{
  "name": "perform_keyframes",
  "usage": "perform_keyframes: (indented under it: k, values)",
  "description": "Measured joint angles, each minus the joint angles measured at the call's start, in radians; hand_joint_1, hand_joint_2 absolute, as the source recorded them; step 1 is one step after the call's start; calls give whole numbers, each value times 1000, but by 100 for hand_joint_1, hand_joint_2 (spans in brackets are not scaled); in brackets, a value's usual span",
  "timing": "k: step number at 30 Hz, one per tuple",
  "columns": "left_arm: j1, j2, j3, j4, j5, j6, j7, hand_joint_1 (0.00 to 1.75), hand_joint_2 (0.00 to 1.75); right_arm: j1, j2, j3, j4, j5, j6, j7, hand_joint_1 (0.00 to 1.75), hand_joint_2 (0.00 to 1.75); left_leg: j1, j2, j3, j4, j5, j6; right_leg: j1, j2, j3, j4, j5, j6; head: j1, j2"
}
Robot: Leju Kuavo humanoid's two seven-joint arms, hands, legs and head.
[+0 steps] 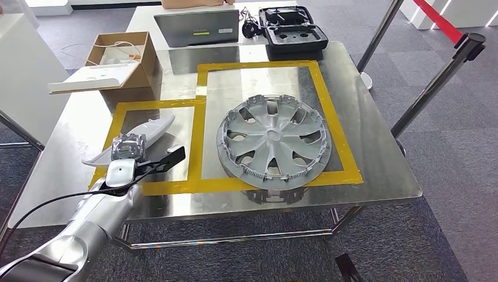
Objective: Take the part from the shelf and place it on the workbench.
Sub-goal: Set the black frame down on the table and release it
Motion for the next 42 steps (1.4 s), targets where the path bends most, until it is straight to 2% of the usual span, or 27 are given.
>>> perform_keyframes:
  k: [19, 23, 28, 32, 42]
  values:
    - [19, -66, 1, 0, -15, -6, -43, 175, 175, -4, 11, 4, 2, -7, -1, 0, 0, 0, 0, 0, 1, 0, 0, 0, 0, -1, 1, 0, 0, 0, 0, 0]
    - [22, -68, 1, 0, -9, -6, -51, 0, 175, -4, 11, 4, 2, -5, -1, -1, 0, 0, 0, 0, 1, 0, 0, 0, 0, -1, 1, 0, 0, 0, 0, 0]
    - [44, -77, 13, 0, 17, -10, -68, 0, 175, -4, 12, 7, 2, 0, 2, -3, 0, 0, 0, 0, 1, 0, 0, 0, 0, -1, 1, 0, 0, 0, 0, 0]
    - [44, -84, 24, 0, 18, -23, -69, 0, 0, -4, 12, 8, 2, -2, 6, -3, 0, 0, 0, 0, 1, 0, 0, 0, 0, -1, 1, 0, 0, 0, 0, 0]
    - [37, -92, 26, 0, 12, -65, -63, 0, 0, -3, 12, 8, 2, -7, 6, -3, 0, 0, 0, 0, 2, 0, 0, 0, 0, -1, 2, 0, 0, 0, 0, 0]
